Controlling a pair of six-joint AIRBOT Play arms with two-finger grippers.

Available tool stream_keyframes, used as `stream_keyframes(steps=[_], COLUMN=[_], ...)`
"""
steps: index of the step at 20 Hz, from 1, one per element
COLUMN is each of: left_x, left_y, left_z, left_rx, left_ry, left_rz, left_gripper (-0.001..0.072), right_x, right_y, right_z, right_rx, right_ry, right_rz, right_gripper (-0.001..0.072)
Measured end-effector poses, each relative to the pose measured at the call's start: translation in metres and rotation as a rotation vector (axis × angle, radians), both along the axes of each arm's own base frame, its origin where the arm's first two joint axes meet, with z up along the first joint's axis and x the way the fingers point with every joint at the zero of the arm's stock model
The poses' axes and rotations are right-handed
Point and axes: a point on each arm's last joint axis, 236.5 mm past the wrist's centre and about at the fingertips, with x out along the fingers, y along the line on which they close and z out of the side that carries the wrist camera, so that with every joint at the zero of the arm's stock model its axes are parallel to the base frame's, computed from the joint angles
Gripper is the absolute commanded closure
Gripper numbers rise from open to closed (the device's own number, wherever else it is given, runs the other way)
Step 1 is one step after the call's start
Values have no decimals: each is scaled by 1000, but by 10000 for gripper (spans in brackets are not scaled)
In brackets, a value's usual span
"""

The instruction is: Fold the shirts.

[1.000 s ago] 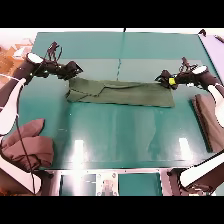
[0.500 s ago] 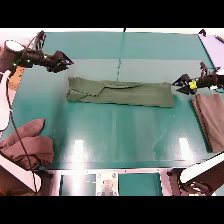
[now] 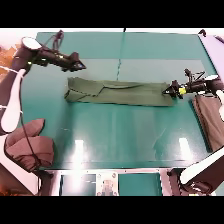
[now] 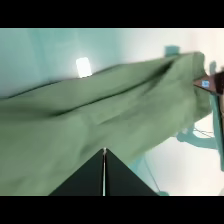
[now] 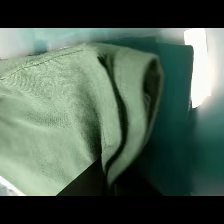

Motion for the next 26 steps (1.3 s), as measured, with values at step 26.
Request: stream_keyframes(steps=[26], left_x=[-48], left_y=[-246], left_z=[-101], left_rx=[-154], left_ry=[101], left_rz=[-9], left_gripper=[680], right_x=[-8], right_y=[92], right_z=[272], right_rx=[57], right_ry=[-447], right_rz=[280], right_gripper=[695])
